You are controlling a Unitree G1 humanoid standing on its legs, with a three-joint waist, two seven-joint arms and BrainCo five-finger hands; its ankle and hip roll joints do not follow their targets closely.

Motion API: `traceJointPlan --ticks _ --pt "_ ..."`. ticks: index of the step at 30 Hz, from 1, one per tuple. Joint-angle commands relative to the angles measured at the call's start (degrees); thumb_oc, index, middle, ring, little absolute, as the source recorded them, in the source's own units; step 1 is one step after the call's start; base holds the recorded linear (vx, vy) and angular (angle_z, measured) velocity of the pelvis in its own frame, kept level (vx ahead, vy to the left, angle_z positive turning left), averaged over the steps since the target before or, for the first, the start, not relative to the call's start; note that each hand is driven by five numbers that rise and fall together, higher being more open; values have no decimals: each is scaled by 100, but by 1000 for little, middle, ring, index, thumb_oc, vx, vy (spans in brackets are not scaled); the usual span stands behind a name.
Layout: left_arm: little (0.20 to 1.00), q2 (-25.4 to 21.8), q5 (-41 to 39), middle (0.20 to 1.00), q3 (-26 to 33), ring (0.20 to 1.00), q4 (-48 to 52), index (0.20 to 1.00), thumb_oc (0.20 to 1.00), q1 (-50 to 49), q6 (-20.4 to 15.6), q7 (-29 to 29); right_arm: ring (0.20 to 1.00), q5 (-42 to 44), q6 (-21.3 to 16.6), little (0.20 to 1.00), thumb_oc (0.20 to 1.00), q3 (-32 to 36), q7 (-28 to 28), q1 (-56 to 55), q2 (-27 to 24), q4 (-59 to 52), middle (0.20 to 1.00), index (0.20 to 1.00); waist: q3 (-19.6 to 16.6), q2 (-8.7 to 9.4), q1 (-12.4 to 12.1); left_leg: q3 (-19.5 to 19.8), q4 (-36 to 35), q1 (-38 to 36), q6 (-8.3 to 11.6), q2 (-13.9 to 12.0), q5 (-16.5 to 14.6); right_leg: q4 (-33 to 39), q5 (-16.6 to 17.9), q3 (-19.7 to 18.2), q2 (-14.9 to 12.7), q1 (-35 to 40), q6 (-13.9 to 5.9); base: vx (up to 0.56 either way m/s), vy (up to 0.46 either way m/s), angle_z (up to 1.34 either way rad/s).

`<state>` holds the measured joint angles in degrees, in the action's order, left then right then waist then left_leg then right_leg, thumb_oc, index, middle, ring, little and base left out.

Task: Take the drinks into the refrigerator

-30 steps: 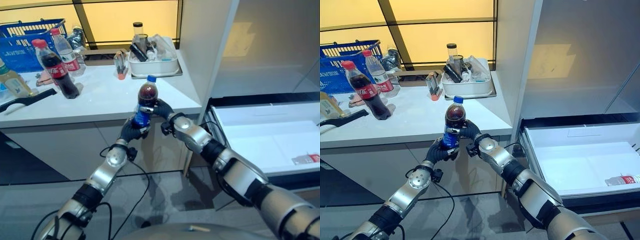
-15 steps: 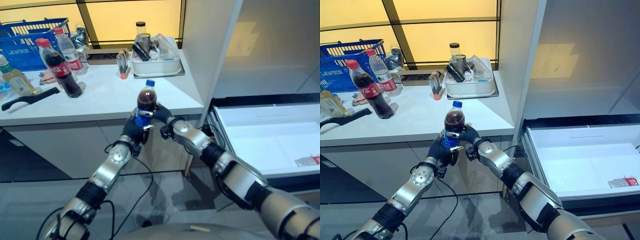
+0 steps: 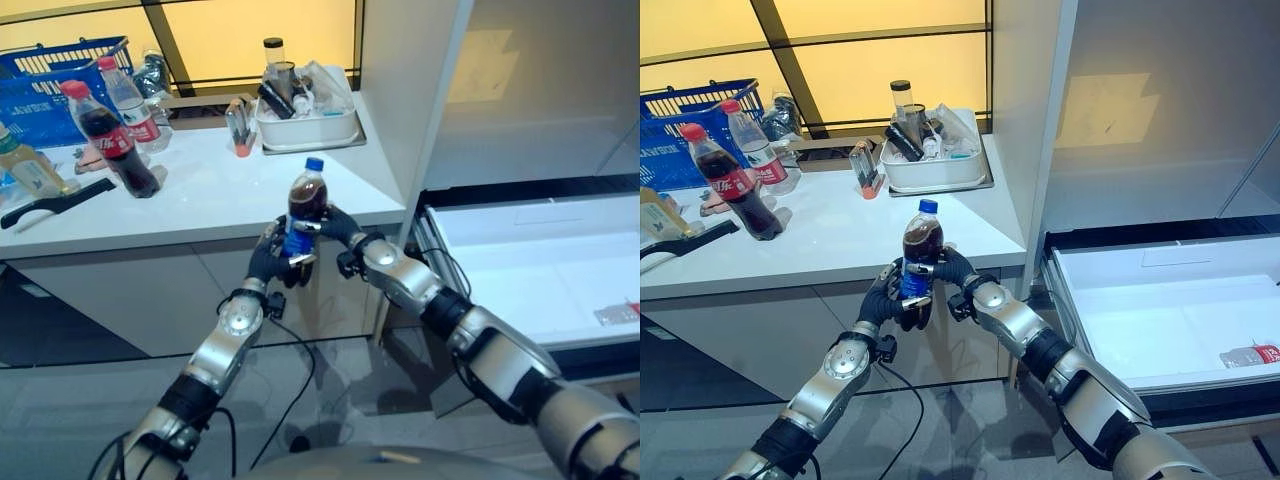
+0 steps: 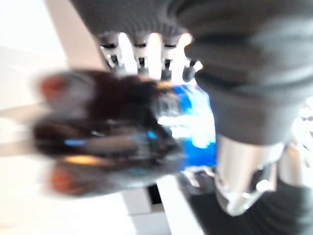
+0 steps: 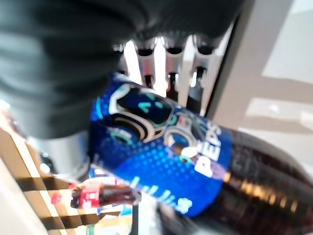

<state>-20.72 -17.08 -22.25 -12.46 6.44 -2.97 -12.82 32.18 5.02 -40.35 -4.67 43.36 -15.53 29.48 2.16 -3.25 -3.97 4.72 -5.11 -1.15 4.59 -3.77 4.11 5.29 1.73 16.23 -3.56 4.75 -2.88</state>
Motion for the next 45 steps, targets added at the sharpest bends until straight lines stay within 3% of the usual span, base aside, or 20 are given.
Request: traceJointPlan --ticks 1,17,24,27,41,45 --pt "1000 -178 -114 1000 69 1000 1 1000 1000 159 -211 133 200 -54 -732 200 200 878 -51 608 141 -670 200 200 5 398 -79 -200 11 -178 -249 188 -566 -29 -306 -322 -179 84 -247 0 0 0" --pt "1000 -529 -380 1000 943 1000 1474 1000 1000 -870 -360 672 200 -296 -1133 200 200 2329 24 -346 -1409 -2555 200 200 4 404 -10 -212 11 -195 -285 210 -621 -29 -322 -343 -193 79 -293 0 0 0" --pt "1000 -494 -273 1000 1132 1000 1630 1000 1000 -969 -352 772 200 -113 -1304 200 200 3259 82 -1074 -1995 -3193 200 200 -20 422 108 -230 11 -217 -294 211 -651 -29 -338 -368 -183 91 -296 0 0 0" --pt "1000 -374 -299 1000 1285 1000 1589 1000 1000 -1157 -310 831 200 56 -1438 200 200 3952 67 -1639 -2174 -3549 200 200 -40 422 197 -252 11 -226 -295 204 -670 -29 -336 -384 -176 77 -306 0 0 0" --pt "1000 -240 -372 1000 1348 1000 1353 1000 1000 -1337 -216 977 200 385 -1763 200 200 5304 -262 -2336 -2706 -3490 200 200 -82 430 354 -305 11 -228 -277 177 -693 -29 -351 -461 -130 26 -313 3 -4 -5" --pt "1000 -306 -405 1000 1481 1000 1485 1000 1000 -1475 -229 1004 200 25 -1691 200 200 5700 -526 -2600 -3152 -2978 200 200 -79 455 396 -289 11 -212 -262 165 -698 -29 -352 -457 -114 13 -316 0 0 0"
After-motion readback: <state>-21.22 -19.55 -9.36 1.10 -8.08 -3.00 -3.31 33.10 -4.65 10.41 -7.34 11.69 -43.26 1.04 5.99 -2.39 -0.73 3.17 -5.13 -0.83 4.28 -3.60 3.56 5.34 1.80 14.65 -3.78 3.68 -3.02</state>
